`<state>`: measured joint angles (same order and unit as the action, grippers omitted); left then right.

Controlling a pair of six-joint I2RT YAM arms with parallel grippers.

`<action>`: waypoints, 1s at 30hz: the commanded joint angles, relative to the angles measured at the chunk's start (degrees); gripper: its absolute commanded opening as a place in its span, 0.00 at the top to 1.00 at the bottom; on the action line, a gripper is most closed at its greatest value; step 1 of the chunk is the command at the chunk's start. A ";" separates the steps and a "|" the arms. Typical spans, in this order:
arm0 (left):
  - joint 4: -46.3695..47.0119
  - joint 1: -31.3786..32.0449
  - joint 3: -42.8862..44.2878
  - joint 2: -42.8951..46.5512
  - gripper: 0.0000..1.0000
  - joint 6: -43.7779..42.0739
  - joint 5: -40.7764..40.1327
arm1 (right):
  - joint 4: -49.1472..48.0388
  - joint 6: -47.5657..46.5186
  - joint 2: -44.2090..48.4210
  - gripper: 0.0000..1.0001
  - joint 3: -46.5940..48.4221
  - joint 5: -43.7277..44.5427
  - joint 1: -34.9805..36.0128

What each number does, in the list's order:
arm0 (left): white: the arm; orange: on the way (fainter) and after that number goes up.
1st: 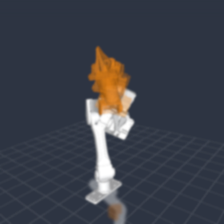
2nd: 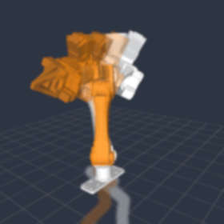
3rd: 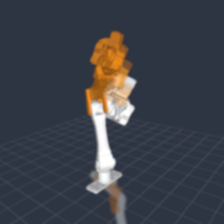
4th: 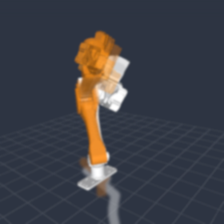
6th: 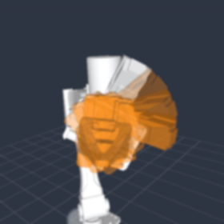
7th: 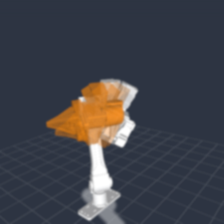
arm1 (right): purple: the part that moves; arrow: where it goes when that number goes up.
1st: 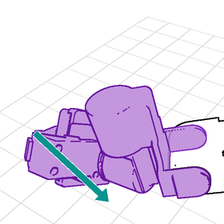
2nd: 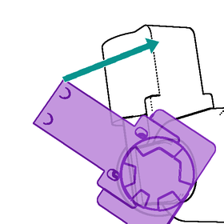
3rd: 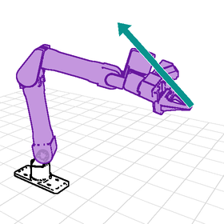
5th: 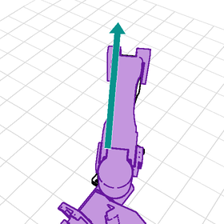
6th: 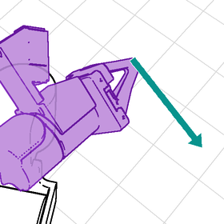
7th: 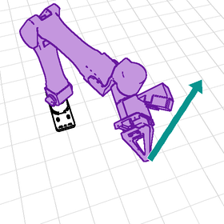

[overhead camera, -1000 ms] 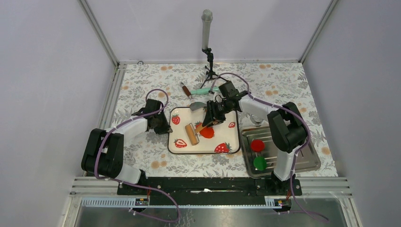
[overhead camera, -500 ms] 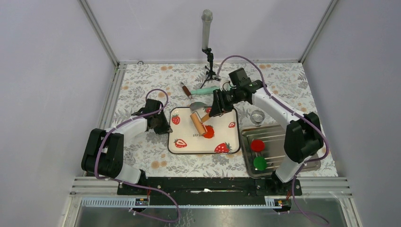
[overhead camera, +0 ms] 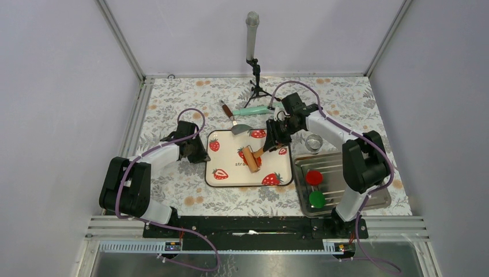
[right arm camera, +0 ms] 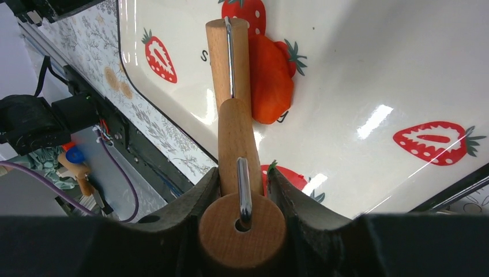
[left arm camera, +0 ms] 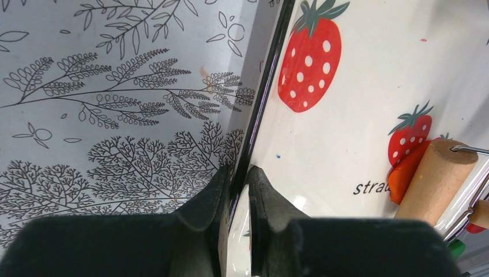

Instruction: Roll out the dumpling wrappers from the dough

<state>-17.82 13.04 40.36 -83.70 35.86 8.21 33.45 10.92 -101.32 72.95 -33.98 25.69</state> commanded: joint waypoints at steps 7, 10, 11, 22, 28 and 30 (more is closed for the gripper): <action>1.74 -0.65 -1.60 1.61 1.00 0.41 -3.27 | 7.11 -3.28 -3.94 1.00 -2.59 21.04 -6.75; 1.98 -0.78 -1.68 1.61 1.00 0.44 -3.29 | 7.28 -4.43 -4.30 1.00 -2.99 22.81 -8.28; 1.92 -0.74 -1.64 1.59 1.00 0.46 -3.35 | 7.20 -4.59 -4.43 1.00 -3.10 23.23 -8.51; 2.18 -0.73 -2.31 2.48 1.00 0.60 -4.02 | 6.62 -5.85 -5.83 1.00 -3.85 26.41 -11.09; 2.19 -0.73 -2.52 2.67 1.00 0.66 -4.11 | 6.50 -7.25 -6.34 1.00 -4.21 27.87 -13.48; 2.20 -0.81 -2.52 2.57 1.00 0.71 -4.23 | 6.37 -7.59 -6.41 1.00 -4.27 28.34 -14.18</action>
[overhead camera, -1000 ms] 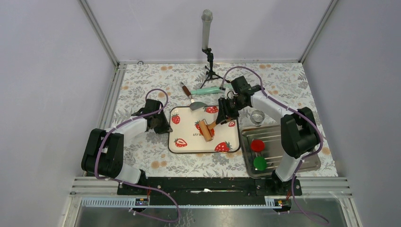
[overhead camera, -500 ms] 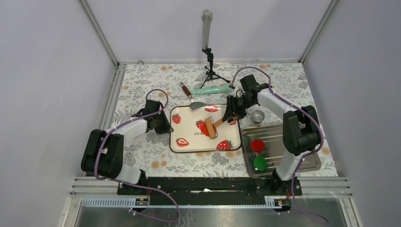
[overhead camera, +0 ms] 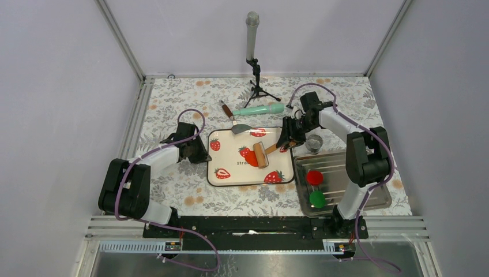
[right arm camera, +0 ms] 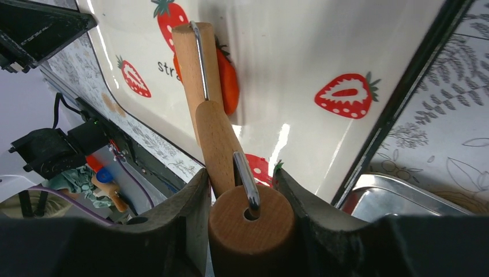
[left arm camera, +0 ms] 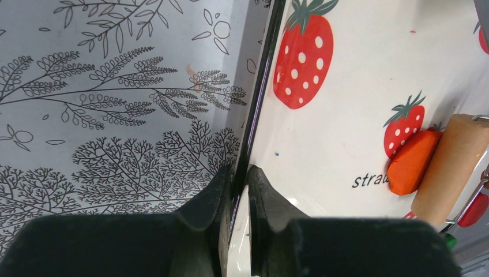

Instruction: Roll out the dumpling wrappers from the dough

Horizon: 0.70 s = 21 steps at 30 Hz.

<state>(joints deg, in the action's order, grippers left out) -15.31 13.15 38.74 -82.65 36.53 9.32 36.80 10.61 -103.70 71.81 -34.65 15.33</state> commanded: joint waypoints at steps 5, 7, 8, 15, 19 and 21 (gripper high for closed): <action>-0.23 -0.97 -1.00 1.62 1.00 0.10 -5.47 | 2.85 -8.27 -4.14 1.00 -3.43 30.19 -4.65; -0.25 -1.02 -1.11 1.66 1.00 0.04 -5.54 | 2.76 -8.52 -4.14 1.00 -3.43 30.62 -4.90; -0.19 -1.02 -1.12 1.78 1.00 0.03 -5.54 | 2.76 -8.64 -4.22 1.00 -3.42 30.99 -5.00; -0.16 -1.37 -1.36 2.20 1.00 0.12 -5.63 | 2.74 -9.85 -3.98 1.00 -3.23 33.13 -5.83; 0.14 -1.67 -1.46 2.32 1.00 0.12 -5.28 | 2.91 -10.19 -2.96 1.00 -2.61 32.91 -6.91; 0.19 -2.00 -1.46 2.19 1.00 0.12 -5.17 | 3.31 -10.15 -1.79 1.00 -1.88 32.71 -7.15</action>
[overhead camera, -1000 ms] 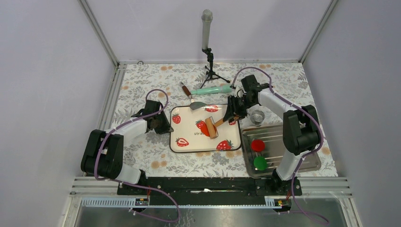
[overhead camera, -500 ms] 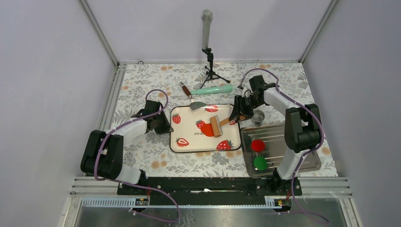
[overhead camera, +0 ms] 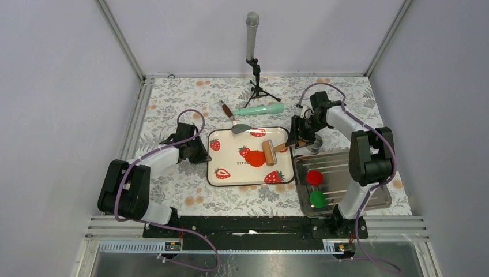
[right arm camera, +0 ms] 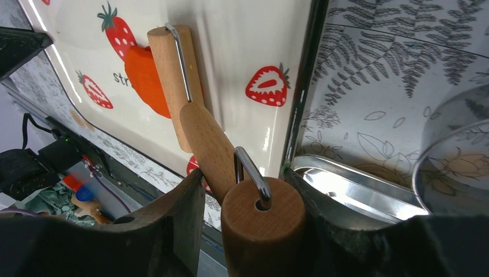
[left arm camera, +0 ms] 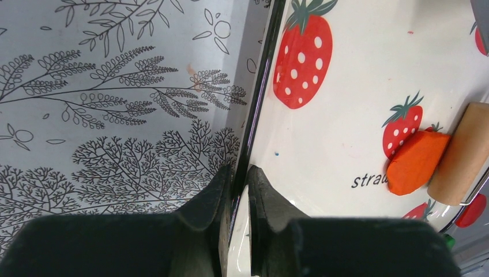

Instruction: Roll out the dumpling wrappers from the dough

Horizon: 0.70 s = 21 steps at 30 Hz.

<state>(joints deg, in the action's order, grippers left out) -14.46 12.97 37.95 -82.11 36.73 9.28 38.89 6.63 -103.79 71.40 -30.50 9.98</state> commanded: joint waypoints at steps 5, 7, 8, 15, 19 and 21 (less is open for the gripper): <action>-0.39 -2.62 -0.46 0.88 1.00 -0.08 -4.54 | 1.78 -5.87 2.50 1.00 0.32 26.80 -1.80; -0.15 -2.69 -0.30 0.35 1.00 -0.04 -4.23 | 2.01 -6.20 3.68 1.00 0.64 25.60 -1.80; -0.11 -2.69 -0.18 -0.02 1.00 -0.07 -4.06 | 2.22 -6.21 4.21 1.00 0.87 25.27 -1.76; 1.28 -2.69 0.54 -1.08 1.00 -0.23 -2.36 | 5.44 -13.31 8.45 1.00 9.73 5.90 3.26; 2.39 -2.73 0.82 -2.17 1.00 -0.39 -0.90 | 10.15 -31.67 10.99 1.00 16.89 7.16 16.05; 2.75 -2.77 1.08 -2.50 1.00 -0.39 -0.71 | 8.59 -40.81 13.77 1.00 15.72 11.23 22.52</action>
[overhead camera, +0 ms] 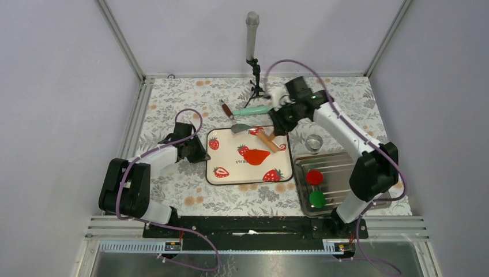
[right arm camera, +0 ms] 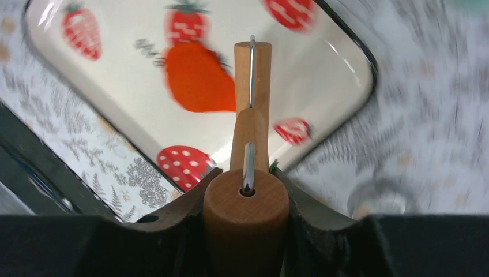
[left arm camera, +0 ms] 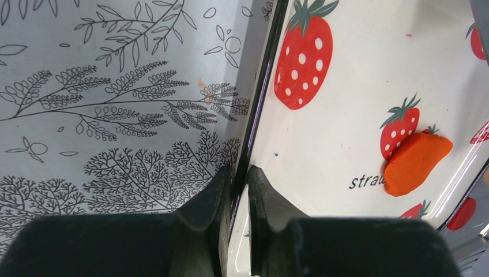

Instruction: Roll out the dumpling wrappers from the dough

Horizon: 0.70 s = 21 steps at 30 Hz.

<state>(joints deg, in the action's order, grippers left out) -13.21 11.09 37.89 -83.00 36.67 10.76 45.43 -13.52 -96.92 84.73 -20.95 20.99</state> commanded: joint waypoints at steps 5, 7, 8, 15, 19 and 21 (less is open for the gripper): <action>1.77 -1.43 1.02 -1.42 1.00 -0.02 -2.43 | -0.94 -36.94 9.98 1.00 -2.98 10.07 23.07; 1.79 -1.67 0.80 -1.22 1.00 0.07 -2.53 | -3.77 -40.62 11.31 1.00 -6.51 12.71 25.63; 1.79 -1.73 0.71 -1.13 1.00 0.12 -2.58 | -5.34 -42.82 12.13 1.00 -8.63 14.47 26.76; 2.05 -1.78 0.62 -0.86 1.00 0.16 -2.38 | -13.00 -51.24 15.87 1.00 -16.90 20.65 32.35; 2.32 -1.78 0.42 -1.01 1.00 0.16 -2.29 | -13.65 -51.58 15.71 1.00 -16.92 22.13 32.88; 2.51 -1.79 0.41 -1.07 1.00 0.17 -2.18 | -14.33 -51.93 15.87 1.00 -16.98 22.18 32.97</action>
<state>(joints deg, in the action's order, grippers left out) -12.34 10.11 38.11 -83.44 36.62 11.20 36.32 -62.13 -84.14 66.67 -1.91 53.63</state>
